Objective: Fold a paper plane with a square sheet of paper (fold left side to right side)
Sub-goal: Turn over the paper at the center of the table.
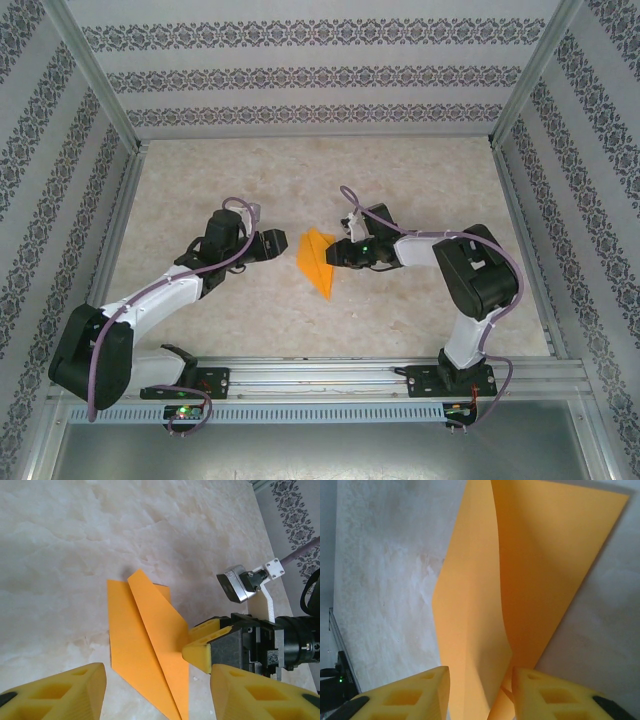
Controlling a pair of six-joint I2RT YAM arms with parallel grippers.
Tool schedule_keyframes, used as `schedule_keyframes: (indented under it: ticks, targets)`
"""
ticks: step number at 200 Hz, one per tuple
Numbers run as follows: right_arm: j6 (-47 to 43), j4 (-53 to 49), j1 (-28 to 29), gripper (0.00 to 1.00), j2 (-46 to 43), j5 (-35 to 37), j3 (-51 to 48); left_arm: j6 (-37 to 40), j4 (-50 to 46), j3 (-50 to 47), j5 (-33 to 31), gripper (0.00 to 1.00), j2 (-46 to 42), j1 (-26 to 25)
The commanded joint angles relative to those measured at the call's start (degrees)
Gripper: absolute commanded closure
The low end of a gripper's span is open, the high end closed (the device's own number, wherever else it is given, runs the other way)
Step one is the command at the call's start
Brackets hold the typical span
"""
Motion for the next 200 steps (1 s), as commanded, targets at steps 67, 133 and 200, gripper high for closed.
schedule_keyframes:
  ticks: [67, 133, 200]
  targets:
    - [-1.0, 7.2, -1.1, 1.00, -2.8, -3.5, 0.4, -3.6, 9.0, -1.8, 7.3, 0.34, -3.6, 2.3]
    - [-1.6, 15.8, -4.7, 1.00, -22.2, -12.4, -4.7, -11.5, 25.2, -2.7, 21.9, 0.22, -10.9, 4.1]
    - [4.4, 24.2, -3.6, 1.00, -34.4, -17.5, -2.9, -11.1, 24.9, 5.0, 31.3, 0.32, -10.6, 2.4]
